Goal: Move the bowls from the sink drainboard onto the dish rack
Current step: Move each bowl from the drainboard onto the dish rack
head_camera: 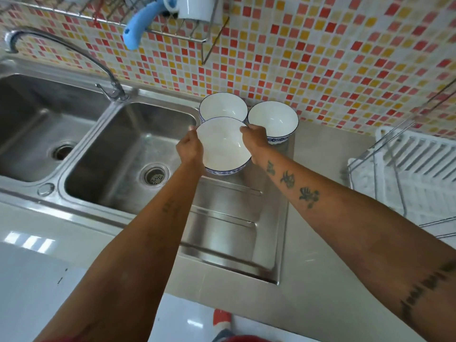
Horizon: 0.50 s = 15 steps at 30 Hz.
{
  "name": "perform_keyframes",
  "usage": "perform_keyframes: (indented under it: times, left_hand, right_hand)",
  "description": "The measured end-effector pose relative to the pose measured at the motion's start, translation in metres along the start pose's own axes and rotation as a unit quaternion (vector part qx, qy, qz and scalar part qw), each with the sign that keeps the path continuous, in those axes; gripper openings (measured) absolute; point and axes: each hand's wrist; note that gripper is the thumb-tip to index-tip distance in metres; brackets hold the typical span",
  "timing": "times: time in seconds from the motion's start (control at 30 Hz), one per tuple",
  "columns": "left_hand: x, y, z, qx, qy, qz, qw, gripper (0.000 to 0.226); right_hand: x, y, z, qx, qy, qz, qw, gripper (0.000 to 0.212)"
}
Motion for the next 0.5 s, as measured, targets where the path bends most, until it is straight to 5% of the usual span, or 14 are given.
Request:
perform_keyframes:
  times: [0.4,0.5]
  left_hand:
    - [-0.149,-0.02,0.104,-0.099,-0.039,-0.111,0.988,0.029]
    - [-0.2,-0.028,0.141,-0.14,-0.066,-0.201,0.967,0.035]
  right_hand:
    - [-0.11,0.107,-0.093,0.011,0.194,0.109,0.975,0.038]
    - [-0.154,0.148,-0.128,0.043,0.264,0.145,0.953,0.038]
Point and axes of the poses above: each hand's wrist, its own x-axis towards the middle knuckle, its own y-axis out of the back of the hand, z = x × y, and after that the axes turned 8 degrees about -x, right-handed
